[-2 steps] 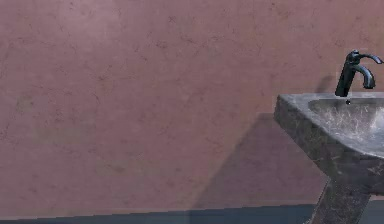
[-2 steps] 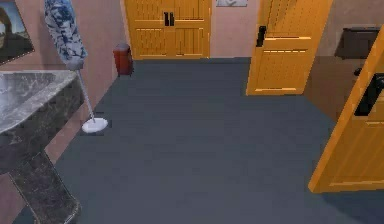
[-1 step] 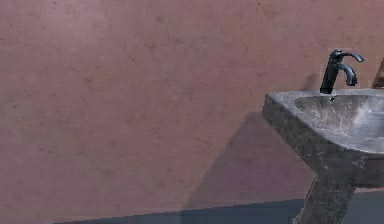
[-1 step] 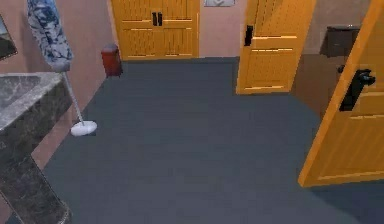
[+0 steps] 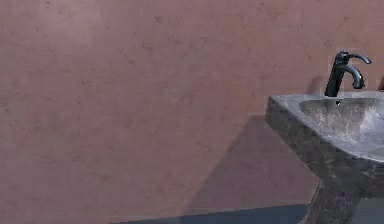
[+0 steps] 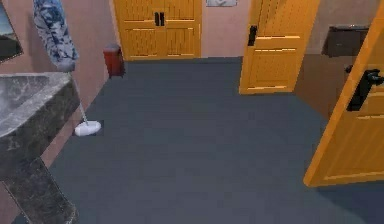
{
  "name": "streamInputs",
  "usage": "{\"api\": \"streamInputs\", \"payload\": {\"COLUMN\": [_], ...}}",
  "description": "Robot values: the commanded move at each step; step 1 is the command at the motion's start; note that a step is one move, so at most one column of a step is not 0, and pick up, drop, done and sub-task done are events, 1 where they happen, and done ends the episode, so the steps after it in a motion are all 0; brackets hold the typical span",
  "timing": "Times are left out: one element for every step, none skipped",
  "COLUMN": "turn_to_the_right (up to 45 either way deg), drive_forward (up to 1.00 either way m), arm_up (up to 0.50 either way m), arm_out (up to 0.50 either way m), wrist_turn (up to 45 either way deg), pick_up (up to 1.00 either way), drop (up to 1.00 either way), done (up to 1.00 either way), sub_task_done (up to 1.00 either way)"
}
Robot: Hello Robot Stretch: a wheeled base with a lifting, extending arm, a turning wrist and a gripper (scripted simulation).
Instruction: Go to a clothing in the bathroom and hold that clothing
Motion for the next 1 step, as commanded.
{"api": "streamInputs", "payload": {"turn_to_the_right": [-45.0], "drive_forward": [0.00], "arm_up": [0.00], "arm_out": [0.00], "wrist_turn": [0.0], "pick_up": [0.00], "drop": [0.00], "done": [0.00], "sub_task_done": [0.00]}}
